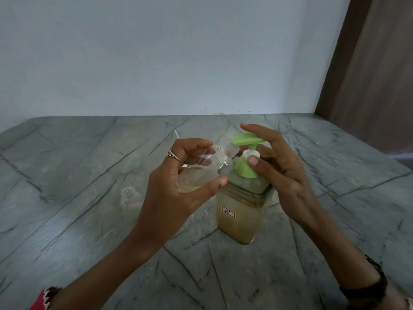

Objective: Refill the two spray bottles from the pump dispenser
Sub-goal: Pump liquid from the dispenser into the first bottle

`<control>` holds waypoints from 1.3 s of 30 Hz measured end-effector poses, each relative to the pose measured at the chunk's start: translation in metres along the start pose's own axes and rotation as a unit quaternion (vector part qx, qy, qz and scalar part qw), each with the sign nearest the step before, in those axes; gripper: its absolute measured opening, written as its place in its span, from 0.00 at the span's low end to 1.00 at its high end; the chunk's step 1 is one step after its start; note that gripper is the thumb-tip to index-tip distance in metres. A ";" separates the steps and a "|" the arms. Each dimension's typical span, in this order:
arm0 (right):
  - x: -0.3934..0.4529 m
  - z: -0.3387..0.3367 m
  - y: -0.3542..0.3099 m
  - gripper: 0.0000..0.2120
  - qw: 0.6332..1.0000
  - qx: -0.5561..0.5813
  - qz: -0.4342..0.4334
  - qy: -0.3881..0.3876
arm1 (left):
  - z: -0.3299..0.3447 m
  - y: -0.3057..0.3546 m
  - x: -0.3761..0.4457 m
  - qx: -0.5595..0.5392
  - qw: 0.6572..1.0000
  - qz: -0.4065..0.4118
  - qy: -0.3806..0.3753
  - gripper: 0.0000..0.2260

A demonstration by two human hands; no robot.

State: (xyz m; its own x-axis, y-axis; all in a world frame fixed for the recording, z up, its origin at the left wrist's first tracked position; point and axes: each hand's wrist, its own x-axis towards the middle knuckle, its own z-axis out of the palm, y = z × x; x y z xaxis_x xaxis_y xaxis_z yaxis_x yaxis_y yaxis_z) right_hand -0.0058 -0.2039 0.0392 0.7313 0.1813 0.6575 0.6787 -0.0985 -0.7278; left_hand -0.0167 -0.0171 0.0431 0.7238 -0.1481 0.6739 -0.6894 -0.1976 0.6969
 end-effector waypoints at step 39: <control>0.001 0.019 -0.003 0.08 0.989 0.028 -0.074 0.124 | -0.004 -0.006 0.007 0.004 1.000 0.006 -0.016 0.21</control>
State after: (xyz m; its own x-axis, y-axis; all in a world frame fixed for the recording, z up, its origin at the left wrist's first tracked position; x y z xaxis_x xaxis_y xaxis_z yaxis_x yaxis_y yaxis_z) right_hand -0.0082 -0.1850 0.0382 0.6236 -0.0569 0.7797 0.7793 -0.0339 -0.6258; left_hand -0.0076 -0.0132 0.0449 0.7163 -0.1812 0.6739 -0.6977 -0.2043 0.6867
